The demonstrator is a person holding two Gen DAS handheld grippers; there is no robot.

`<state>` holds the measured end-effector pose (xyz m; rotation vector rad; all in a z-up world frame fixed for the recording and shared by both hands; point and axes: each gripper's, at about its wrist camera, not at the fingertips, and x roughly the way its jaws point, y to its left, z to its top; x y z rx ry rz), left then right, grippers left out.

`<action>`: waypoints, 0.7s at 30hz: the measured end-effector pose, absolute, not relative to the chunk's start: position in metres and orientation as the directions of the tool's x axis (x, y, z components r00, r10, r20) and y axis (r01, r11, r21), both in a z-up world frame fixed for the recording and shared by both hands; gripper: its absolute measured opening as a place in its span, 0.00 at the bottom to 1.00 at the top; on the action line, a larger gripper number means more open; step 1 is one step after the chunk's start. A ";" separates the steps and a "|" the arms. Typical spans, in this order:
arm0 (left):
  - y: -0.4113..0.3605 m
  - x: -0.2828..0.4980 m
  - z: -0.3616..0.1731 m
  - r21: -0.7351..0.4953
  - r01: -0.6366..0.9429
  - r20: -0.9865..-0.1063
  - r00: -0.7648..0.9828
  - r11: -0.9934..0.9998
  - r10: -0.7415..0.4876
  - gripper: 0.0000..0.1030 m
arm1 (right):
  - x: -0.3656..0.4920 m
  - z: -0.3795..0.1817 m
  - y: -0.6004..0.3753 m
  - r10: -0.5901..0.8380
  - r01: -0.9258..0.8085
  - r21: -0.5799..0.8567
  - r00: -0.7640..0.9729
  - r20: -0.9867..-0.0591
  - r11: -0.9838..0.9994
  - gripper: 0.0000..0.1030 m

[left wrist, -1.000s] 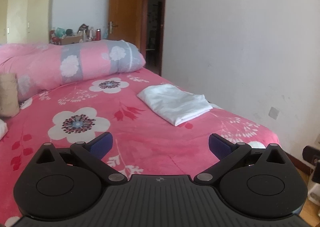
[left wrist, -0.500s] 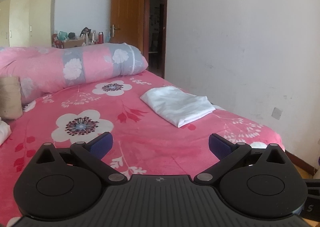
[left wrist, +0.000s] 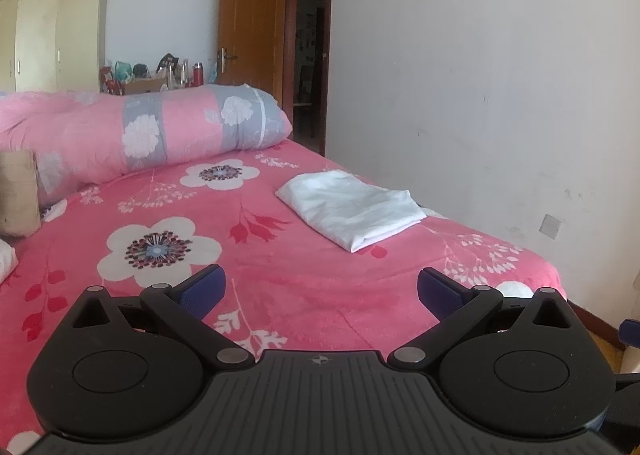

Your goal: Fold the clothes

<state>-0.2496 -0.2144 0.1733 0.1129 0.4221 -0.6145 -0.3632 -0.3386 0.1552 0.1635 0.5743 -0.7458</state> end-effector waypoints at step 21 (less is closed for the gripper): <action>-0.238 -0.254 0.156 -0.020 0.580 -0.470 0.713 0.814 -0.520 1.00 | -0.368 0.140 -0.356 -0.616 0.714 -0.069 0.547 -0.566 0.697 1.00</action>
